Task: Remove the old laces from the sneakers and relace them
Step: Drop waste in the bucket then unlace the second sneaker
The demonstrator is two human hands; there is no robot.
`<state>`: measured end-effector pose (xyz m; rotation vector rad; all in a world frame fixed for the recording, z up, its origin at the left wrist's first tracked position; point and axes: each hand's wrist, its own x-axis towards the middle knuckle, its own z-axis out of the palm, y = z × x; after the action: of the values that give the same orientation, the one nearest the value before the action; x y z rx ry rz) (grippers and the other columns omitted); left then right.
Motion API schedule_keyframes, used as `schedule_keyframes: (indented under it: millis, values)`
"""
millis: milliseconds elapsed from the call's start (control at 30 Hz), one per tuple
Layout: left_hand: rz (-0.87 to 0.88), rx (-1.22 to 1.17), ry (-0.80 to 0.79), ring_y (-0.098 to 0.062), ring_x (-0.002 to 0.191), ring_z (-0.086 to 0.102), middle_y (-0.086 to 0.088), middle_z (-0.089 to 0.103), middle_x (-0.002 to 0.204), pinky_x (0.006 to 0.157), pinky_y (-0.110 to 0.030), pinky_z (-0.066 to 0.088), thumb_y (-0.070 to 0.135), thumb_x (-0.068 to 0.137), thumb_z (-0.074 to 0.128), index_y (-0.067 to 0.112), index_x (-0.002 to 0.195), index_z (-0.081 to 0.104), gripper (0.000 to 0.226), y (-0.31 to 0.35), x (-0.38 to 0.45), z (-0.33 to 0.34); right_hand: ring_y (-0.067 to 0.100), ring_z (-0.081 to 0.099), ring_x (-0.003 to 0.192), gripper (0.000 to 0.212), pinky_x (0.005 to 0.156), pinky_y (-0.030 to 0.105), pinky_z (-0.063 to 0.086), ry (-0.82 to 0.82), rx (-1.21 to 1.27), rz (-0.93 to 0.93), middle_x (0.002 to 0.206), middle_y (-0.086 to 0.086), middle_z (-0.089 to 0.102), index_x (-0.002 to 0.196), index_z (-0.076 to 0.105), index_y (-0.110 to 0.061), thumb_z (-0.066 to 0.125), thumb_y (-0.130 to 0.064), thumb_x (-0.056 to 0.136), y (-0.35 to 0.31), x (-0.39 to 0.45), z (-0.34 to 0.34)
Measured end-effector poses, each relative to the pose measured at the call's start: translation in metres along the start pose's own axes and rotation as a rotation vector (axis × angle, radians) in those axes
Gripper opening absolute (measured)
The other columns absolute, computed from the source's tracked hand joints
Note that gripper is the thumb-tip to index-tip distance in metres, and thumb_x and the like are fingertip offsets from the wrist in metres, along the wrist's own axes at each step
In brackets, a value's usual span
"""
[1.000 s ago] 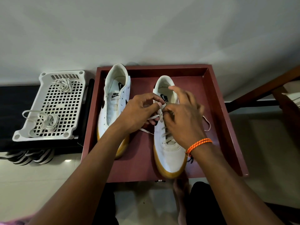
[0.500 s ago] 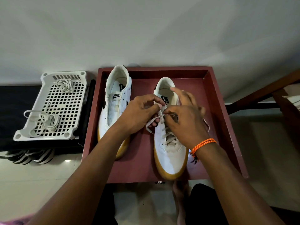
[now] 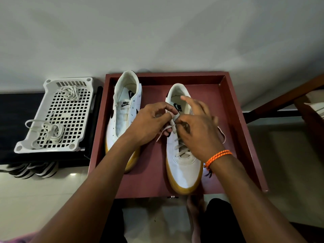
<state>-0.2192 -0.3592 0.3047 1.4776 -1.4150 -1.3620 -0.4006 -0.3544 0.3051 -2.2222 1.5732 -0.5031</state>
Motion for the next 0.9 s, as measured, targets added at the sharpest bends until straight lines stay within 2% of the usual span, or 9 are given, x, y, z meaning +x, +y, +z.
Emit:
schedule_keyframes:
  millis: [133, 233, 367, 433, 533, 633, 700, 800, 900]
  values:
    - [0.002, 0.025, -0.003, -0.033, 0.071, 0.077, -0.012, 0.079, 0.082, 0.076, -0.045, 0.066, 0.012, 0.108, 0.055, 0.015, 0.113, 0.073, 0.019, 0.000, 0.000, 0.000, 0.016, 0.038, 0.134, 0.016, 0.092, 0.041, 0.028, 0.052, 0.032, 0.037, 0.153, -0.021, 0.046, 0.079, 0.074, -0.028, 0.063, -0.030, 0.091, 0.008, 0.005, -0.005]
    - [-0.002, 0.033, 0.004, -0.032, 0.072, 0.077, -0.011, 0.079, 0.081, 0.076, -0.043, 0.065, 0.011, 0.107, 0.053, 0.017, 0.113, 0.074, 0.022, -0.001, 0.000, 0.000, 0.013, 0.052, 0.112, 0.021, 0.088, 0.040, 0.044, 0.192, 0.136, 0.097, 0.129, -0.017, 0.059, 0.073, 0.072, -0.025, 0.058, -0.034, 0.085, 0.016, 0.010, -0.013]
    - [-0.002, 0.060, 0.028, -0.031, 0.071, 0.077, -0.011, 0.077, 0.077, 0.074, -0.039, 0.064, 0.010, 0.105, 0.052, 0.020, 0.112, 0.075, 0.026, -0.002, 0.002, 0.000, 0.009, 0.059, 0.083, 0.022, 0.072, 0.020, 0.050, 0.385, 0.249, 0.177, 0.102, -0.002, 0.066, 0.077, 0.071, -0.014, 0.056, -0.023, 0.090, 0.026, 0.014, -0.023]
    - [0.022, 0.096, 0.047, -0.026, 0.070, 0.076, -0.008, 0.077, 0.077, 0.071, -0.033, 0.062, 0.011, 0.105, 0.052, 0.022, 0.109, 0.077, 0.027, -0.003, 0.002, 0.002, 0.014, 0.063, 0.077, 0.020, 0.070, 0.028, 0.055, 0.511, 0.303, 0.239, 0.089, 0.001, 0.070, 0.082, 0.072, -0.014, 0.057, -0.019, 0.094, 0.029, 0.015, -0.028]
    - [0.141, 0.269, 0.139, -0.012, 0.076, 0.070, 0.005, 0.072, 0.086, 0.075, -0.033, 0.059, 0.020, 0.104, 0.053, 0.028, 0.104, 0.080, 0.028, -0.005, 0.000, 0.010, 0.011, 0.071, 0.070, 0.021, 0.067, 0.034, 0.060, 0.701, 0.465, 0.344, 0.087, -0.001, 0.073, 0.092, 0.073, -0.014, 0.055, -0.020, 0.100, 0.030, 0.017, -0.037]
    - [0.294, 0.496, 0.212, -0.011, 0.099, 0.058, 0.005, 0.052, 0.111, 0.088, -0.039, 0.055, 0.027, 0.106, 0.051, 0.029, 0.108, 0.078, 0.027, -0.007, -0.002, 0.020, 0.009, 0.070, 0.065, 0.019, 0.065, 0.031, 0.059, 0.862, 0.509, 0.347, 0.092, -0.001, 0.075, 0.096, 0.071, -0.016, 0.053, -0.019, 0.103, 0.032, 0.019, -0.045]
    - [0.345, 0.615, 0.223, -0.019, 0.116, 0.050, 0.001, 0.045, 0.133, 0.095, -0.046, 0.052, 0.028, 0.107, 0.051, 0.028, 0.109, 0.076, 0.025, -0.008, -0.004, 0.026, 0.012, 0.073, 0.077, 0.020, 0.070, 0.026, 0.058, 0.819, 0.456, 0.349, 0.101, 0.000, 0.075, 0.105, 0.074, -0.016, 0.055, -0.020, 0.103, 0.036, 0.018, -0.045]
    - [0.352, 0.733, 0.200, -0.030, 0.138, 0.039, -0.001, 0.029, 0.162, 0.101, -0.053, 0.048, 0.034, 0.104, 0.055, 0.029, 0.105, 0.074, 0.020, -0.007, -0.007, 0.037, 0.018, 0.061, 0.120, 0.042, 0.095, 0.022, 0.050, 0.485, 0.243, 0.384, 0.134, 0.004, 0.061, 0.140, 0.064, -0.025, 0.062, -0.015, 0.100, 0.041, 0.013, -0.039]
    - [0.332, 0.744, 0.181, -0.033, 0.152, 0.024, -0.004, 0.020, 0.170, 0.107, -0.056, 0.044, 0.032, 0.102, 0.062, 0.026, 0.099, 0.071, 0.011, -0.007, -0.007, 0.044, 0.015, 0.057, 0.121, 0.057, 0.100, 0.030, 0.051, 0.201, 0.225, 0.278, 0.136, -0.001, 0.053, 0.145, 0.061, -0.037, 0.063, -0.008, 0.095, 0.035, 0.009, -0.036]
